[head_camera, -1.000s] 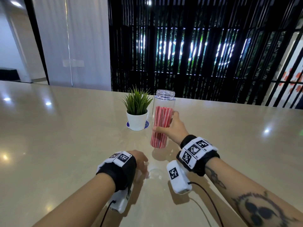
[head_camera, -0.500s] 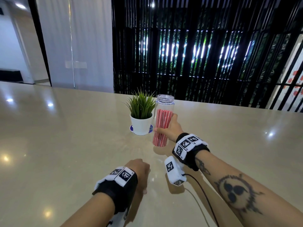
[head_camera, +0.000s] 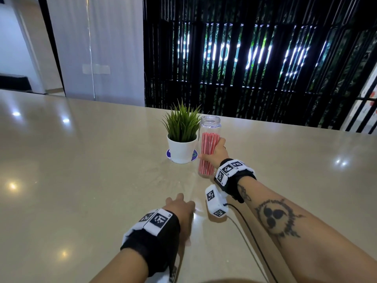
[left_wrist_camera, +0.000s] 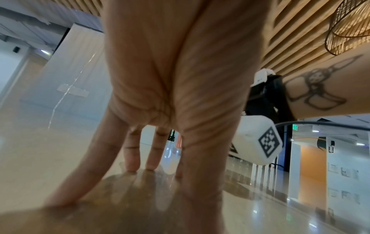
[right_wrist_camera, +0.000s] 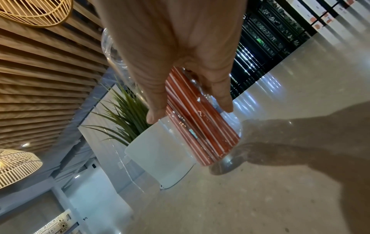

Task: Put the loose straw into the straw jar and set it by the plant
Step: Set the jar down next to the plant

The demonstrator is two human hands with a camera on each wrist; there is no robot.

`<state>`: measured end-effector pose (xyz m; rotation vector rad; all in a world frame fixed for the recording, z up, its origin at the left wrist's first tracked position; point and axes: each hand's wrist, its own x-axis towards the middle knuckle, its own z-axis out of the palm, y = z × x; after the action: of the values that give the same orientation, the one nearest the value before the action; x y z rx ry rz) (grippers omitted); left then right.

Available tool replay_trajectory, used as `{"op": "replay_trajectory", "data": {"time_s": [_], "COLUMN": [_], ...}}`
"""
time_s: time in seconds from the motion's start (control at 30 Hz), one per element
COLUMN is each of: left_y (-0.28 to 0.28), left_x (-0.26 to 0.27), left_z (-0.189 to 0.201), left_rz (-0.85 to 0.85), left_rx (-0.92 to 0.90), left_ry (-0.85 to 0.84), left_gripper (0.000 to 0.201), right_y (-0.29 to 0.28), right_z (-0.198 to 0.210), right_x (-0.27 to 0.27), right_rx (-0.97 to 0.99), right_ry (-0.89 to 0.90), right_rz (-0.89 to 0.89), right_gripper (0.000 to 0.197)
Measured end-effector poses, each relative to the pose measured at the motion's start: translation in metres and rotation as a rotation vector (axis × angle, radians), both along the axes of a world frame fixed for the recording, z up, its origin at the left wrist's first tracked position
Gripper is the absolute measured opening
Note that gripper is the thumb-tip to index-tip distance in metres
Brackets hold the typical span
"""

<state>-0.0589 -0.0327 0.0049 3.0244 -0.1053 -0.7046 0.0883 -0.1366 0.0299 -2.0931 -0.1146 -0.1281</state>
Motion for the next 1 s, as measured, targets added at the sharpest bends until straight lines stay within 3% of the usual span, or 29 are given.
{"op": "replay_trajectory", "data": {"time_s": [0.5,1.0], "left_y": [0.005,0.005], "left_x": [0.014,0.018], "left_z": [-0.002,0.002], "left_rz": [0.077,0.079], "left_rx": [-0.125,-0.097], "left_ry": [0.009,0.067], "left_gripper": [0.064,0.093], "right_y": [0.005,0.009], "right_z": [-0.015,-0.023], "right_x": [0.014,0.029], "right_rx": [0.019,0.010], "right_ry": [0.001,-0.017], "right_rz": [-0.028,-0.041], "right_gripper": [0.080,0.081]}}
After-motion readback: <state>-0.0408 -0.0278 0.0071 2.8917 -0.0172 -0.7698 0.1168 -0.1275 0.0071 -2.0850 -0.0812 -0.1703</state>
